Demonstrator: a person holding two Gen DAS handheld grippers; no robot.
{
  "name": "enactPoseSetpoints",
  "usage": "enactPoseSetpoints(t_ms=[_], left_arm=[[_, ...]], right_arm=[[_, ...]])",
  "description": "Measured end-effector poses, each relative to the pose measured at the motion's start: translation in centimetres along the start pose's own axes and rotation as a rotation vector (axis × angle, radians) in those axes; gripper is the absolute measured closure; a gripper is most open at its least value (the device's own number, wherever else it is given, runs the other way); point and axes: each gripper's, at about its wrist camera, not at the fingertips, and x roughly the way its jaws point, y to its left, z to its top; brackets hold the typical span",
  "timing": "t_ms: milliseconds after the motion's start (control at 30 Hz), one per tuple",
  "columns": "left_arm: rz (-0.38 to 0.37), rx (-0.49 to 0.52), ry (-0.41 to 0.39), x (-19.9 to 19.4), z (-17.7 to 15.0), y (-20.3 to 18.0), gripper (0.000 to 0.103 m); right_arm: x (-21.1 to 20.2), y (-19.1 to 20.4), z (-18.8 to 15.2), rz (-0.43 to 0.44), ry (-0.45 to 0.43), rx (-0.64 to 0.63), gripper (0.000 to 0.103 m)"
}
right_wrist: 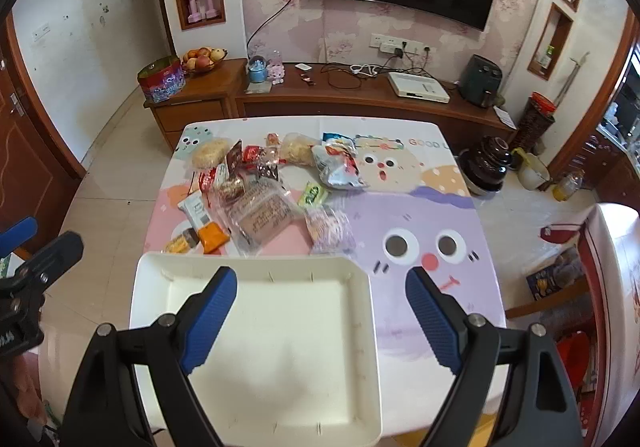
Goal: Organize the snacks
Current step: 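Grasp the small yellow wafer packet with the left gripper while the right grasps a clear bread bag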
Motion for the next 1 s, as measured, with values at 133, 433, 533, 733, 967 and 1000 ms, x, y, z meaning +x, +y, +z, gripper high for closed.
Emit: enactPoseSetpoints(t_ms=[133,433,533,733,967,1000], left_arm=[[0.026,-0.074,0.088,3.6,1.9,2.5,0.001],[0.178,-0.125,0.22,12.3,4.3,7.1,0.001],[0.155,-0.177,0.293,15.8,4.5,7.9,0.001],[0.118,-0.151,0.43,22.3,3.4,7.5,0.001],[0.09,-0.105,0.588,27.4,0.7,8.0,0.005],[0.09,-0.099,0.599,27.6,0.6,8.1,0.005]], right_arm=[[3.1,-0.8,2.1,0.013,0.026,-0.005,0.016],[11.8,-4.3,6.3,0.061,0.13,0.049,0.016],[15.1,-5.4,6.8,0.075,0.195,0.067,0.016],[21.0,-6.6,6.3,0.119,0.342,0.085,0.016],[25.4,-5.7,4.9,0.12,0.455,0.026,0.017],[25.8,-5.4,4.8,0.119,0.463,0.021,0.017]])
